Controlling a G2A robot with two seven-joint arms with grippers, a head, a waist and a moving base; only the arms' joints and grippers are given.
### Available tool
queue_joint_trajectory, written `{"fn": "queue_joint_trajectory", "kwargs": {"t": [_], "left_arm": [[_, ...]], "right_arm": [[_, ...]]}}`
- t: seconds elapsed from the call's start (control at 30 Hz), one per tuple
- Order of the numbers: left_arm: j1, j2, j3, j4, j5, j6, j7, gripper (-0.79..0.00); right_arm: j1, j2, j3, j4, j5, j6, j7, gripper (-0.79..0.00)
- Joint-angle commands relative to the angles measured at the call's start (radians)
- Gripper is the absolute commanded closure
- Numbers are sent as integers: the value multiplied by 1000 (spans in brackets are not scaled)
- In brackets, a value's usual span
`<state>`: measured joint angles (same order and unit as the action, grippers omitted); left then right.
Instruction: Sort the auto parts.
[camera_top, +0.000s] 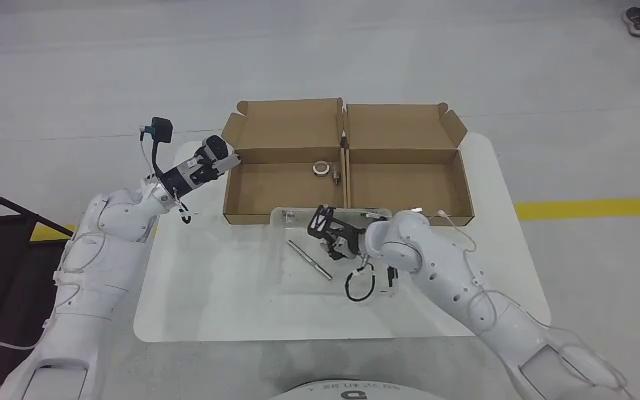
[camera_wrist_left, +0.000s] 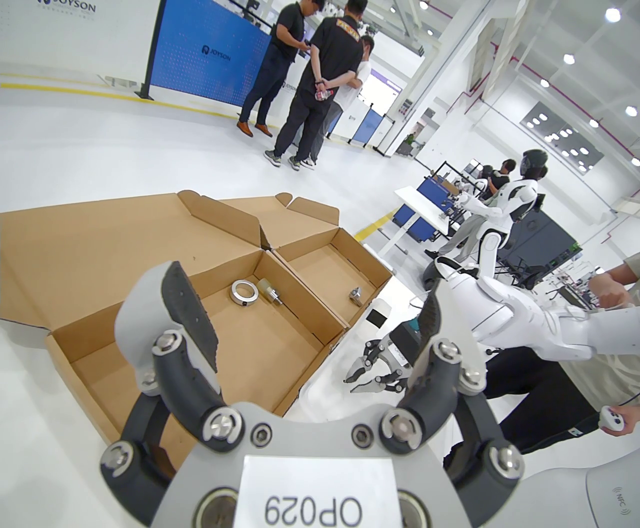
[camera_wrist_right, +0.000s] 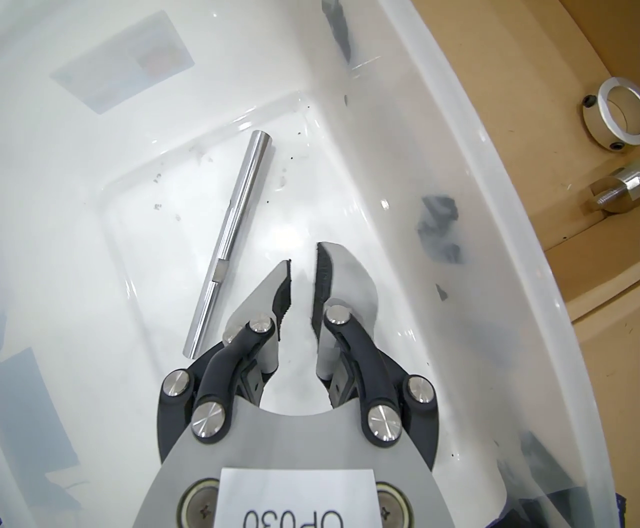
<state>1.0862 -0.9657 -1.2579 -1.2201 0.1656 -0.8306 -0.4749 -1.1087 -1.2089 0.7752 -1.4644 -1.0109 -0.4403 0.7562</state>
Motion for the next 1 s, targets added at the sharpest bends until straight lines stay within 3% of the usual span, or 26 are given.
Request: {"fn": "queue_joint_trajectory", "kwargs": {"t": [0.0, 0.47, 0.97], "left_arm": [[0, 0, 0, 0, 0, 0, 0, -785], [0, 0, 0, 0, 0, 0, 0, -785], [0, 0, 0, 0, 0, 0, 0, -785]], "right_arm": [[5, -4, -13, -3, -4, 3, 5, -277], [35, -28, -69, 10, -18, 25, 16, -354], [20, -30, -65, 27, -7, 15, -1, -348]]}}
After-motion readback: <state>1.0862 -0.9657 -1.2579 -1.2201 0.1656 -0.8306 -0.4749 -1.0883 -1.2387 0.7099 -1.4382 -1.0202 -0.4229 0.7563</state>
